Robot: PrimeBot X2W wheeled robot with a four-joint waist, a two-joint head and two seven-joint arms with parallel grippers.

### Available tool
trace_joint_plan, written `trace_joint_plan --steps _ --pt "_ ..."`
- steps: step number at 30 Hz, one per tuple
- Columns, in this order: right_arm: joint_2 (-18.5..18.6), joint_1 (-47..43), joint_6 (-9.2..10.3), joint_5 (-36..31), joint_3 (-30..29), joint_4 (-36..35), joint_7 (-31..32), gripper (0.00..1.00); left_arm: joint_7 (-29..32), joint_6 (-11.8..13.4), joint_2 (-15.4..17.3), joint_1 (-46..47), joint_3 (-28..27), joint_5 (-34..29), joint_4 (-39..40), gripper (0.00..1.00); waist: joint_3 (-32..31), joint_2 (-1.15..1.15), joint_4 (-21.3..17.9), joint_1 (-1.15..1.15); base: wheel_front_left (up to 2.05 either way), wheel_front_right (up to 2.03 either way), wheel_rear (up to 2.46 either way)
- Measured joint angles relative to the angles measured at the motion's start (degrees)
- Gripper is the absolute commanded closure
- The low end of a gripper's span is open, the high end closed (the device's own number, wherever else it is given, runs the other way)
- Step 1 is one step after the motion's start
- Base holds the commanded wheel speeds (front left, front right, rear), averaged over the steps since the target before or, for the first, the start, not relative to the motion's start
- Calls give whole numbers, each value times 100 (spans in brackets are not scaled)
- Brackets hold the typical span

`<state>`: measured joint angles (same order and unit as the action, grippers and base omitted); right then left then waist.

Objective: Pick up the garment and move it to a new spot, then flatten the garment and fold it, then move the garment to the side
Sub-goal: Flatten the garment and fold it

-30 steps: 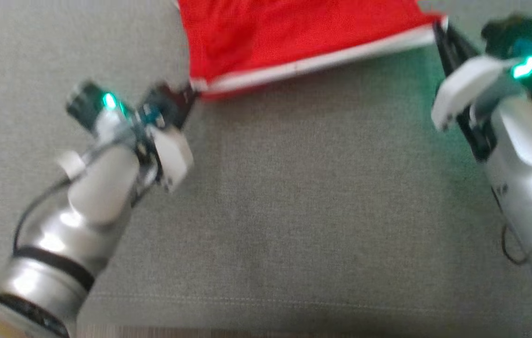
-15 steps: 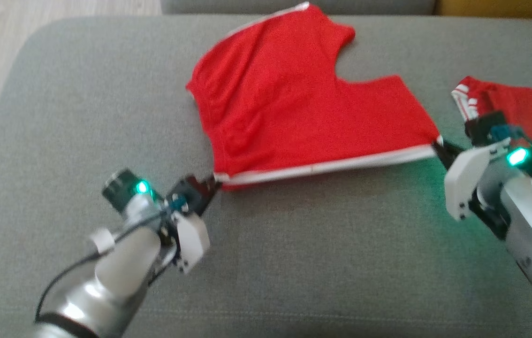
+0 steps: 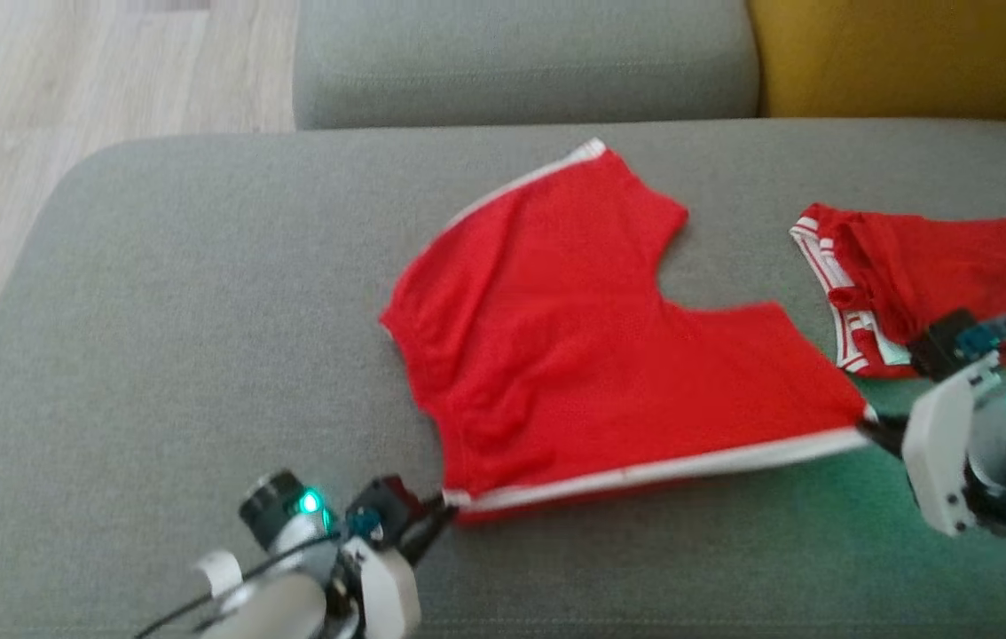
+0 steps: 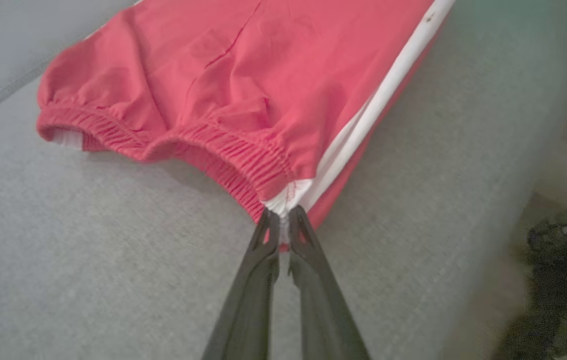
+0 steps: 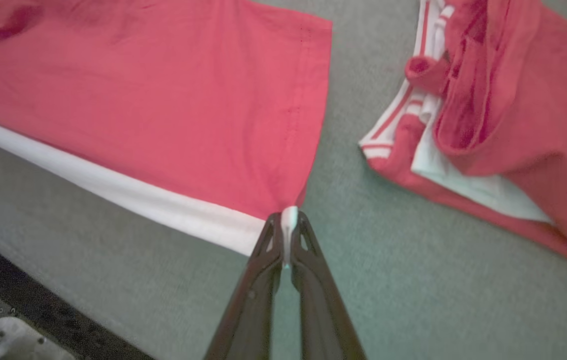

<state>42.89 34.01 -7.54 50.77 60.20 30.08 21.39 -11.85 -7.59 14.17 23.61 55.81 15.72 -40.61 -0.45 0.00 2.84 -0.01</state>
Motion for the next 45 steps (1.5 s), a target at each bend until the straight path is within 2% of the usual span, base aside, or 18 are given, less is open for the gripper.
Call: trace_joint_plan --steps 6,9,10,14,19,24,30,41,45 --pt "677 -179 0 633 196 -783 719 100 644 -1 495 -430 570 799 1117 100 -138 0 -10 0 0 0 0" --pt "928 -254 0 927 229 -1083 1123 100 961 -1 869 -487 832 1245 1798 100 -176 0 27 0 0 0 0" --pt "1057 -318 0 1044 224 -1270 1334 100 1078 0 1098 -487 894 1485 2209 100 -195 0 62 0 0 0 0" --pt "1167 -298 0 1073 -11 -1501 1384 100 1084 4 1362 -464 856 1567 2635 100 -164 0 154 0 0 0 0" --pt "1159 -99 0 993 -307 -1599 1395 100 1083 109 1417 -375 698 1579 2908 100 -13 0 308 0 0 0 0" --pt "1091 572 0 868 -653 -1586 1501 100 953 207 1354 165 482 1494 2930 100 275 0 528 0 0 0 0" --pt "898 1297 0 804 -836 -1285 1791 100 818 203 983 622 431 1474 2673 100 642 0 889 0 0 0 0" --pt "541 2683 0 394 -733 -560 2024 100 487 153 144 1601 296 1407 1605 100 1550 0 1425 0 0 0 0" --pt "470 2923 0 308 -622 -342 2015 100 375 149 -53 1828 274 1407 1266 100 1777 0 1572 1 0 0 0"
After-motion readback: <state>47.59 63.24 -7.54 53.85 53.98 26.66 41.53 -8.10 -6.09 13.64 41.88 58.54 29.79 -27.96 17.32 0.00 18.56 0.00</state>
